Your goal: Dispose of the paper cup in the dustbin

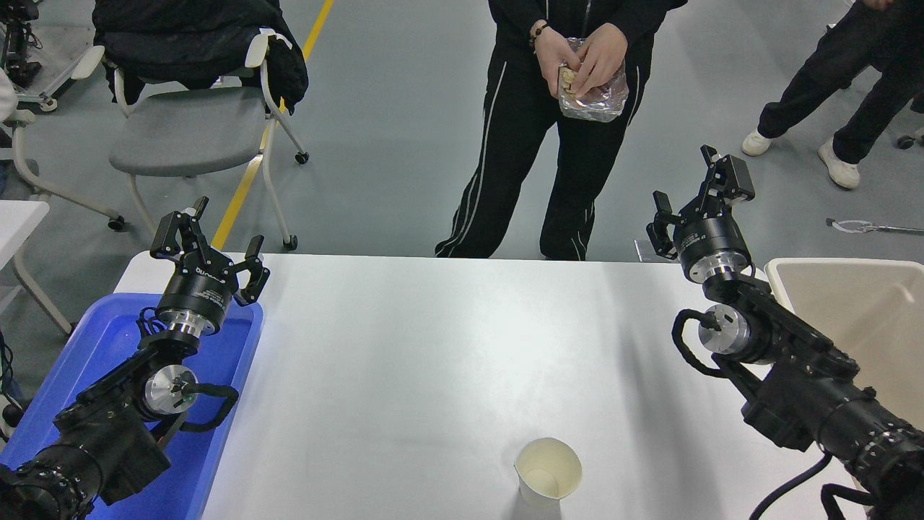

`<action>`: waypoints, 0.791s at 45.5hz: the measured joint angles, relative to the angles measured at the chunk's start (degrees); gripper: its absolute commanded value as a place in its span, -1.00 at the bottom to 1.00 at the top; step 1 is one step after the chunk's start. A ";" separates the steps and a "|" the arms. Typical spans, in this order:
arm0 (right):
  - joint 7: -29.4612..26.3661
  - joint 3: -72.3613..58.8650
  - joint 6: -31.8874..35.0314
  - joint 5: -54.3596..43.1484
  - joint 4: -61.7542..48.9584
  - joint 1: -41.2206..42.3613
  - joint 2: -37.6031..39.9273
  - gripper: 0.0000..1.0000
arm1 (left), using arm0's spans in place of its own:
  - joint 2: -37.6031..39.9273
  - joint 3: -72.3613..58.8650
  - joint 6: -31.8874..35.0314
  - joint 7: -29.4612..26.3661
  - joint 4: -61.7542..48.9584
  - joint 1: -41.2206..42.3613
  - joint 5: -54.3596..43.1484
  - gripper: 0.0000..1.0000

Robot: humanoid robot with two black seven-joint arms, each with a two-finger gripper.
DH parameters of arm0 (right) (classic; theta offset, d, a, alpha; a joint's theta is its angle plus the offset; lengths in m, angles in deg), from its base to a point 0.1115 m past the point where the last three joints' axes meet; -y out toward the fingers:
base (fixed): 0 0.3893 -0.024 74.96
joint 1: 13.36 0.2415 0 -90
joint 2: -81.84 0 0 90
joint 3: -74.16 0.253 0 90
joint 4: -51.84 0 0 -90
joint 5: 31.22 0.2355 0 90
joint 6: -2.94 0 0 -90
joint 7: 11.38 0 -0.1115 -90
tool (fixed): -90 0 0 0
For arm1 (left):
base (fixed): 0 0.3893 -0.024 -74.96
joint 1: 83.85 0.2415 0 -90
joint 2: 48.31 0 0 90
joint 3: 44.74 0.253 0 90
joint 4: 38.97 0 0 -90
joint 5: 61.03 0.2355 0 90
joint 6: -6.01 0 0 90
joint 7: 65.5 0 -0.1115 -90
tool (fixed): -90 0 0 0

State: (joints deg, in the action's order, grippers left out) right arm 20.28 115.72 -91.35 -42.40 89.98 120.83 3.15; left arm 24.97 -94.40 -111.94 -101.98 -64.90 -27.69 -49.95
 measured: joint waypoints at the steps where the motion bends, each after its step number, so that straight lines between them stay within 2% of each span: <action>1: 0.00 -1.05 -0.10 -0.05 0.15 0.37 0.13 0.99 | 0.00 0.00 0.00 0.00 0.00 0.00 -0.01 1.00; 13: -0.51 -19.11 -2.61 -0.11 2.03 6.25 1.38 0.99 | 0.00 0.00 0.00 0.01 0.00 0.00 0.00 1.00; 20: -2.76 -35.38 -4.00 0.39 3.24 12.93 1.58 0.99 | -0.01 0.00 0.00 0.01 0.01 0.00 0.00 1.00; 29: -10.54 -61.67 -3.97 5.87 6.75 26.10 1.40 0.99 | 0.01 0.00 0.00 0.01 0.00 0.00 0.00 1.00; 36: -13.20 -77.69 -2.21 8.01 13.48 37.02 0.26 0.99 | 0.02 0.00 0.00 0.01 0.00 0.00 0.00 1.00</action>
State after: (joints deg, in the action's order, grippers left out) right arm 7.08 38.03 -93.56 -34.38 103.46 157.85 3.42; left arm 24.98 -94.40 -111.94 -101.97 -64.90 -27.69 -49.95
